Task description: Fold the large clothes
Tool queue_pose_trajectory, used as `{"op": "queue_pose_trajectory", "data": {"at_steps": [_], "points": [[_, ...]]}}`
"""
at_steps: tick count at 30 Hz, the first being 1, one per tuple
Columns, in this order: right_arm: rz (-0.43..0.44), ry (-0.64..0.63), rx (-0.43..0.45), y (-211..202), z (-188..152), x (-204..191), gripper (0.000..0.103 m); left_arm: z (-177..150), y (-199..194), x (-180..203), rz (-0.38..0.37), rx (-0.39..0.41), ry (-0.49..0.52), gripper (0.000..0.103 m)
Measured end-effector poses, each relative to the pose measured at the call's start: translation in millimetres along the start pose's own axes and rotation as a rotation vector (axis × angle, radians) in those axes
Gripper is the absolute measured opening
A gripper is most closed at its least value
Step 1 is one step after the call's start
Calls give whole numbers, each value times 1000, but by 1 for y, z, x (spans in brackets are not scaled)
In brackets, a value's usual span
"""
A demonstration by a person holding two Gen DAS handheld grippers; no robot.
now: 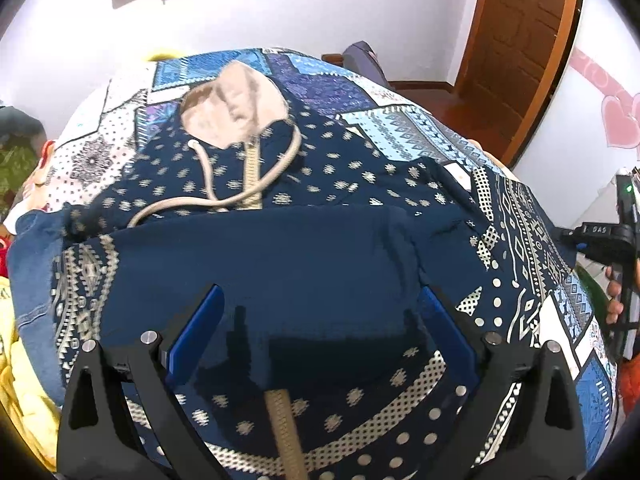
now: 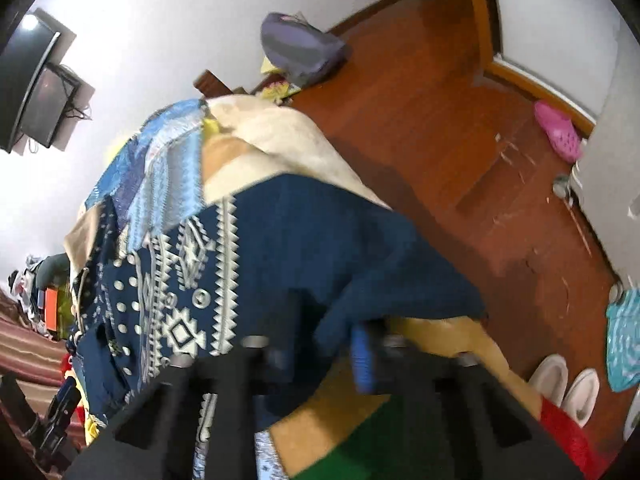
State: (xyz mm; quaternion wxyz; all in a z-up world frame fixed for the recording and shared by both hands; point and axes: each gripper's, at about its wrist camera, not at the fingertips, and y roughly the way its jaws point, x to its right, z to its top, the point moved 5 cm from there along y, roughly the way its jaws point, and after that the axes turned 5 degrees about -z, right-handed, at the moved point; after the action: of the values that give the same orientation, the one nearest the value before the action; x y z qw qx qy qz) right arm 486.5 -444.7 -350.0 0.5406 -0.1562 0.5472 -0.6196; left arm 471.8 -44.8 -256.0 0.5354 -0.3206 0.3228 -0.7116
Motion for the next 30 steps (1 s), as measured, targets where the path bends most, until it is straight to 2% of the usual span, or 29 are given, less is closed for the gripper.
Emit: {"op": "queue_pose_trajectory", "data": {"at_steps": [4,7,10,13,16,19,23,30], "points": [[26,-78,108,-37,12,-25,9,1,-21,-7,26,36,19,99],[101,-137,173,-77,20,-60,8,2,-38,-13,42,66,22,99],[141,-239,250,-121,24,-111,8,1,-55,-22,42,94,8,99],[203,-311,280,-148,19,-162,8,-3,-70,-32,35,117,-10,99],[249,-363,282,-157,8,-209,8,-7,-84,-42,36,137,-23,99],[279,-413,255,-150,-11,-257,8,-14,-99,-55,46,159,-30,99],[296,-460,149,-107,-53,-313,8,-28,-122,-78,75,192,-43,99],[244,-484,-79,-14,-142,-343,9,-57,-138,-113,128,198,-52,99]]}}
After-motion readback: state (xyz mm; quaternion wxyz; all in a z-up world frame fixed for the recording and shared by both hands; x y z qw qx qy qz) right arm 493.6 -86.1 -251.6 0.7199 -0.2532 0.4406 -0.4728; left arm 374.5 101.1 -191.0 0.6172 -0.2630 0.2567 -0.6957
